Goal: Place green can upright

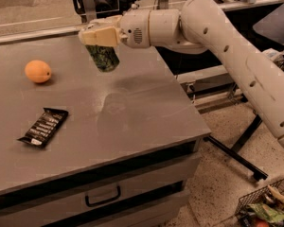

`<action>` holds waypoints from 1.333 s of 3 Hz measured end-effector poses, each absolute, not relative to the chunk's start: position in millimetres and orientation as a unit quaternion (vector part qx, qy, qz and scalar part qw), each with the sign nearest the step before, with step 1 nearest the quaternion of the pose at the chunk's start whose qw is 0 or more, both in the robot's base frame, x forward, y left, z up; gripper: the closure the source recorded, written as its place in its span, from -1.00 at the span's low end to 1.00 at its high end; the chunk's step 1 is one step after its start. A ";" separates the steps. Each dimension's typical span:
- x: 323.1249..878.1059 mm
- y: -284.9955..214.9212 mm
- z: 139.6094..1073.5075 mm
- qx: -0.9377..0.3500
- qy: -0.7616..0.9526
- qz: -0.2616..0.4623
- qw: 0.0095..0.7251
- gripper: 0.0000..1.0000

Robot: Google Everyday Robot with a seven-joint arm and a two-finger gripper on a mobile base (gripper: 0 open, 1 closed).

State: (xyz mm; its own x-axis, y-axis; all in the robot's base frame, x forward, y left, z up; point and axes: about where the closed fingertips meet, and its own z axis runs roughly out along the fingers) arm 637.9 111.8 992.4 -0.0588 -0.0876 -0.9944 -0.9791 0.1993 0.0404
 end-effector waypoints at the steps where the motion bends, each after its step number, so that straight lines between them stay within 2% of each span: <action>1: 633.0 112.8 986.1 -0.444 0.566 0.455 0.525 1.00; 4: 628.3 118.5 958.9 -0.457 0.532 0.460 0.544 1.00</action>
Offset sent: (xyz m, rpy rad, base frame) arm -0.0103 0.0008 -0.0257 0.1612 -0.0613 0.0240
